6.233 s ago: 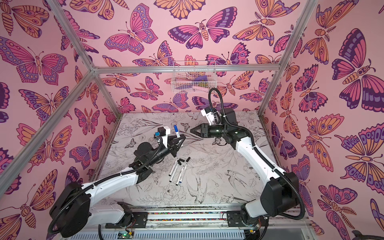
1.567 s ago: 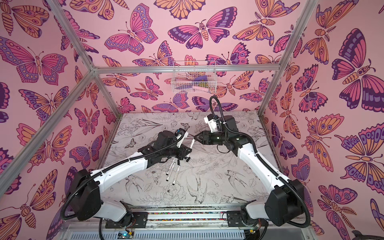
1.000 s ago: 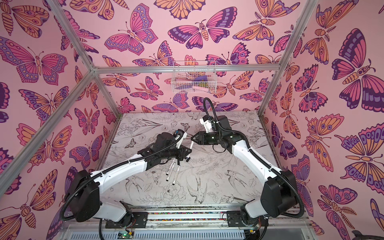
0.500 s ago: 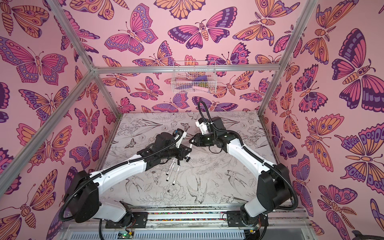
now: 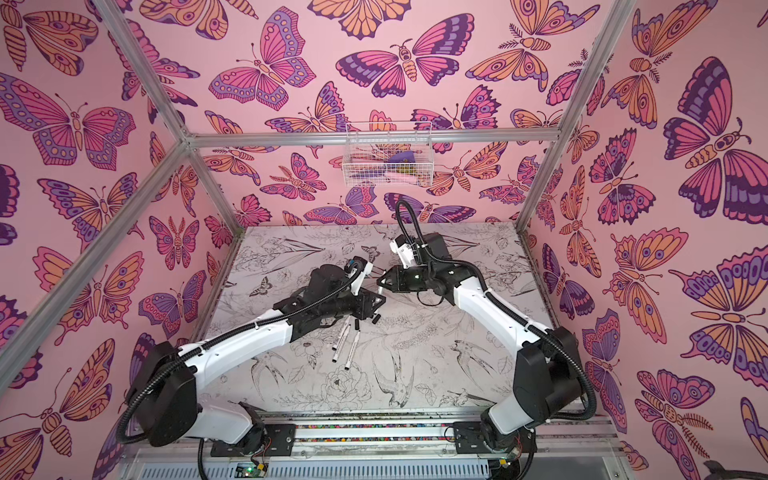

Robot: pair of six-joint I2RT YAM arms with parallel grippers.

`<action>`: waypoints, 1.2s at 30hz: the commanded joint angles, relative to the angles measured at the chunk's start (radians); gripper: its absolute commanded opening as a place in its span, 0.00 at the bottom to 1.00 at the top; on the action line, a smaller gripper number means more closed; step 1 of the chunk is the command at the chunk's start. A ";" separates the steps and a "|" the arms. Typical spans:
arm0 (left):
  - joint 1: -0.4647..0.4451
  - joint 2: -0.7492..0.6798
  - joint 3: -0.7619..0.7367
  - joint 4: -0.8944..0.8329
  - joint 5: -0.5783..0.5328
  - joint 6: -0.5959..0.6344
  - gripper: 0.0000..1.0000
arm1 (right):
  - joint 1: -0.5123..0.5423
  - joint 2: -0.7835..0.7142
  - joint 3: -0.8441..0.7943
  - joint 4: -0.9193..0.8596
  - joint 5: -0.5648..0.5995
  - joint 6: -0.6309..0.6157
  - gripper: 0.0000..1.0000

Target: Insert the pens into the pen caps

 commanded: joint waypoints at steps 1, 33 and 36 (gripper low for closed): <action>0.008 0.010 0.025 0.026 0.015 0.001 0.32 | 0.004 -0.015 0.027 0.005 -0.033 -0.022 0.05; 0.096 -0.054 -0.134 0.109 -0.015 -0.110 0.00 | 0.009 -0.059 0.037 0.008 0.062 -0.024 0.53; 0.120 -0.135 -0.217 0.124 -0.048 -0.115 0.00 | 0.018 -0.034 0.041 0.010 0.099 -0.005 0.55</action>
